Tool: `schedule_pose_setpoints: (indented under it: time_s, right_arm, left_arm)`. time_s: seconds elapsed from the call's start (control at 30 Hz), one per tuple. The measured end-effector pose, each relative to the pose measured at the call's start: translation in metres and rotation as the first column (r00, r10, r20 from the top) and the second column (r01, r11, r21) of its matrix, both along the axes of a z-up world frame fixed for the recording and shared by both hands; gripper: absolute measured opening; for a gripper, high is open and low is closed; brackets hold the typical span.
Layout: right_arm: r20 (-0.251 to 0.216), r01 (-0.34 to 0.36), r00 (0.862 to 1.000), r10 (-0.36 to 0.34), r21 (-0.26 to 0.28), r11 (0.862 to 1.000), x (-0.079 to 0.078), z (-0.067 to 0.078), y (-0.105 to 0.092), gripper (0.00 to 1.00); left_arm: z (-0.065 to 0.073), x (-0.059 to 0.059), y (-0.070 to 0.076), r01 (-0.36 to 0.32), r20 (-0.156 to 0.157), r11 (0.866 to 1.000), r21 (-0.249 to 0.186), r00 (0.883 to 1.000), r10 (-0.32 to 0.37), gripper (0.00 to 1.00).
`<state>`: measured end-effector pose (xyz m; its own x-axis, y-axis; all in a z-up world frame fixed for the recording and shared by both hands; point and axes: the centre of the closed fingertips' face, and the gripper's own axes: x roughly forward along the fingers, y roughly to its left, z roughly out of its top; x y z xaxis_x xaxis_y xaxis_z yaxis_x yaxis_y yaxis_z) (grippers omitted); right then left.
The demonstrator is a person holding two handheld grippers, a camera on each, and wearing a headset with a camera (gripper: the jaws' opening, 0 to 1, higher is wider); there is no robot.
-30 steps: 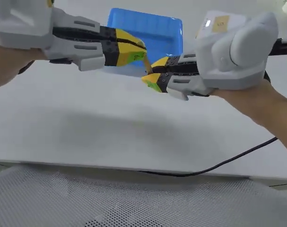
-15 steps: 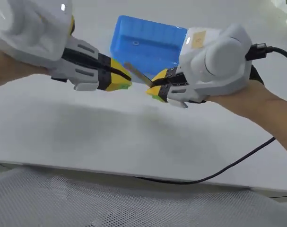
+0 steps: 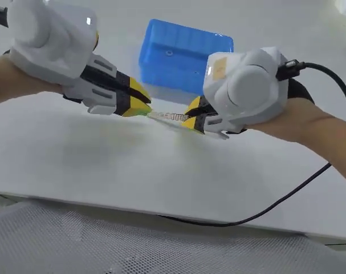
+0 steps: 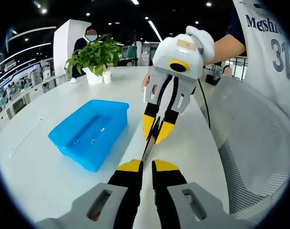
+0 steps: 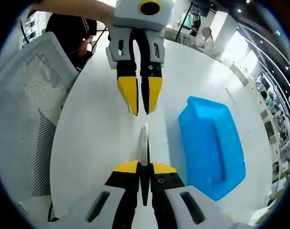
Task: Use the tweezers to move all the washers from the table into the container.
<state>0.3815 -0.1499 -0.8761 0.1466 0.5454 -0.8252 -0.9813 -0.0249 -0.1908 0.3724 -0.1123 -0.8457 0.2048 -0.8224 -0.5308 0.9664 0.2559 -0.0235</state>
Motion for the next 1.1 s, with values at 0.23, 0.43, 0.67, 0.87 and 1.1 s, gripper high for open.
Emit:
schedule_pose_setpoints:
  time_s: [0.23, 0.43, 0.67, 0.87, 1.1]
  right_arm:
    - [0.013, -0.036, 0.999, 0.036, 0.016, 0.999, -0.002, -0.003, 0.002, 0.08]
    - [0.028, -0.068, 0.997, 0.068, 0.006, 0.998, -0.008, -0.010, 0.002, 0.08]
    - [0.002, -0.051, 0.999, 0.051, 0.032, 0.998, -0.010, -0.012, 0.003, 0.08]
    - [0.002, -0.051, 0.999, 0.051, 0.032, 0.998, -0.012, -0.012, 0.002, 0.08]
    - [-0.038, 0.021, 0.999, -0.018, 0.071, 0.997, -0.009, -0.006, 0.000, 0.11]
  left_arm:
    - [-0.008, 0.005, -0.008, 0.002, -0.005, 1.000, 0.003, 1.000, -0.002, 0.11]
    - [-0.022, 0.007, -0.010, 0.009, -0.027, 0.999, 0.037, 1.000, -0.008, 0.12]
    - [-0.036, 0.000, -0.011, 0.036, -0.057, 0.995, 0.094, 0.998, -0.031, 0.11]
    - [-0.035, 0.000, -0.010, 0.028, -0.061, 0.995, 0.093, 0.998, -0.023, 0.11]
    - [-0.037, 0.002, -0.013, 0.028, -0.057, 0.994, 0.110, 0.998, -0.021, 0.11]
